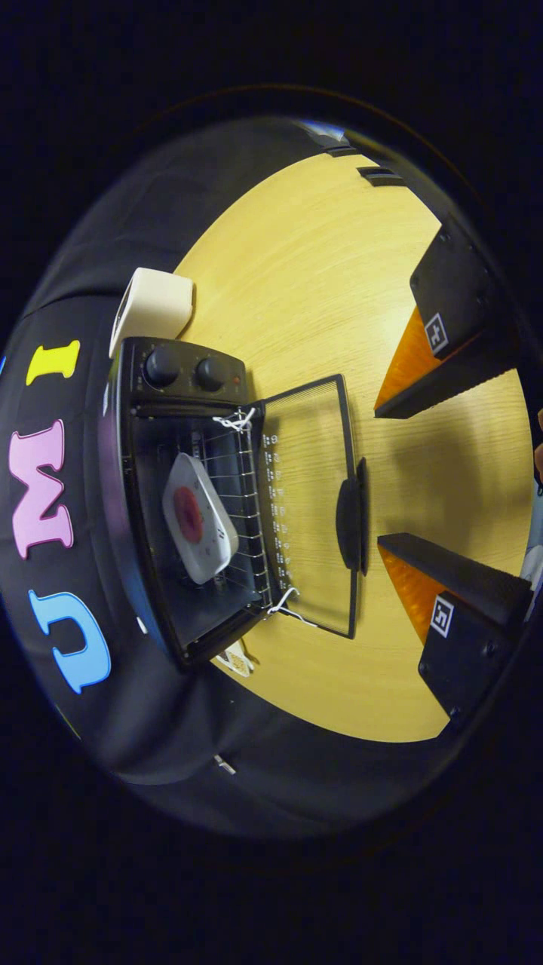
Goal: Open the toaster oven, put the food inside, and close the toaster oven door.
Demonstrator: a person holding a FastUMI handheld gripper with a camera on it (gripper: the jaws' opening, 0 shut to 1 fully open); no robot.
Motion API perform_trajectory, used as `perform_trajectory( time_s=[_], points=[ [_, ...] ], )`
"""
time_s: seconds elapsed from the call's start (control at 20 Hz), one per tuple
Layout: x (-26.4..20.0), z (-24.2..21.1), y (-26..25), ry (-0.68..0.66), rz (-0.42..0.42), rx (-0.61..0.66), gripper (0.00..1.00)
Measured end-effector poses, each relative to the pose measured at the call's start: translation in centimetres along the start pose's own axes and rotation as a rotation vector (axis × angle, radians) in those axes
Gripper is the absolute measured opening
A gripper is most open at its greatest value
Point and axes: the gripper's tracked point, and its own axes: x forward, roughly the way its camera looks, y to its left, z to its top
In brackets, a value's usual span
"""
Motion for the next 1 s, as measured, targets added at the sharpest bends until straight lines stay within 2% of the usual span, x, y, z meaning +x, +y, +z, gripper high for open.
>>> perform_trajectory(
  time_s=[0.3,0.45,1.0],
  points=[
    [3.5,-2.7,0.6,0.059,-0.063,-0.129,0.99],
    [5.1,-3.0,0.9,0.089,-0.085,-0.137,1.00],
    [7.0,-1.0,2.2,0.106,-0.053,-0.109,0.99]
  ],
)
